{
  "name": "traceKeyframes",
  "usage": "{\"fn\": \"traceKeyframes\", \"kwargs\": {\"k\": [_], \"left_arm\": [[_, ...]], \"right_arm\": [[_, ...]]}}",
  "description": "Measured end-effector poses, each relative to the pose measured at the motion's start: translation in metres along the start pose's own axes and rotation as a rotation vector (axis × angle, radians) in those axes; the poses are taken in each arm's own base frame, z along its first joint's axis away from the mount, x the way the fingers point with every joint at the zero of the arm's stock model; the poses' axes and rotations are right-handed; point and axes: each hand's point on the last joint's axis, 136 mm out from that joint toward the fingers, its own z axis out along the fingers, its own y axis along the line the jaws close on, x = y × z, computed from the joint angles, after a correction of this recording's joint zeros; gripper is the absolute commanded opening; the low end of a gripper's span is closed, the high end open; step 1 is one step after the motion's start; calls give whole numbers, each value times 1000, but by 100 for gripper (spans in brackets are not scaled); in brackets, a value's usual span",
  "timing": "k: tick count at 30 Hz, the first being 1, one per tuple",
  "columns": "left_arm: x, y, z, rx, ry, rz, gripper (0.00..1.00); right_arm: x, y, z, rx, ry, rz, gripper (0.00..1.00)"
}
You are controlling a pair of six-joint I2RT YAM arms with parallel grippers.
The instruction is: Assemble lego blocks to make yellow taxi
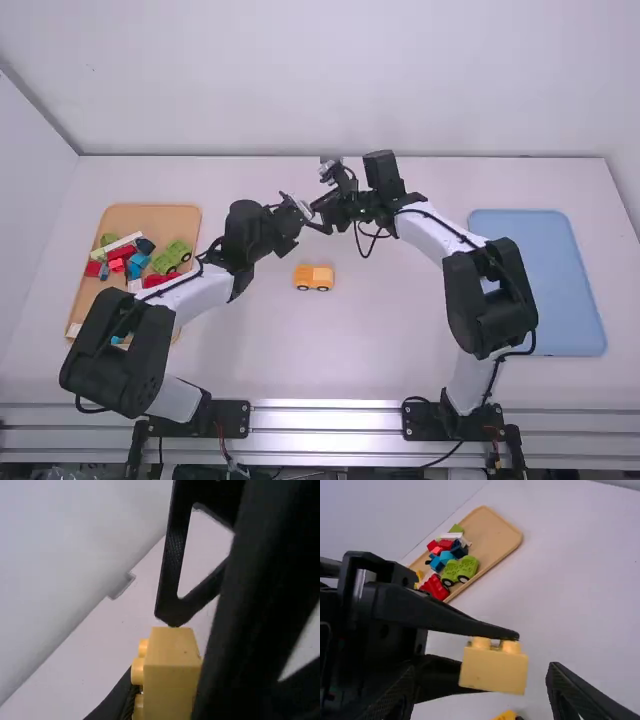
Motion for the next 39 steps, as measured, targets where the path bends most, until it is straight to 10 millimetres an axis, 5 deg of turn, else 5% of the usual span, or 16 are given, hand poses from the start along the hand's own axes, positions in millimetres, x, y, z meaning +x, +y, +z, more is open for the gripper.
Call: {"fn": "traceKeyframes", "kwargs": {"k": [6,18,22,28,30,31,33,37,39], "left_arm": [[-7,-7,0,42,-36,-10,2],[-11,-13,-1,78,-62,-18,2],[-12,-13,-1,73,-70,-15,2],[-12,-10,-1,56,-72,-10,8],[-13,-9,-1,51,-73,-7,16],[-13,-9,-1,51,-73,-7,29],[-15,-10,-1,55,-84,-10,70],[-17,-12,-1,72,-93,-78,99],[-14,-13,-1,84,-82,-122,99]], "right_arm": [[0,-2,-1,8,-2,4,60],[1,-10,0,56,6,32,59],[1,-9,0,52,5,34,41],[0,-3,2,39,5,43,27],[0,-3,2,38,3,53,25],[-1,-3,2,38,2,53,25],[0,-3,1,38,4,42,25],[0,-3,1,39,7,-16,22],[0,-4,1,40,7,-46,21]]}}
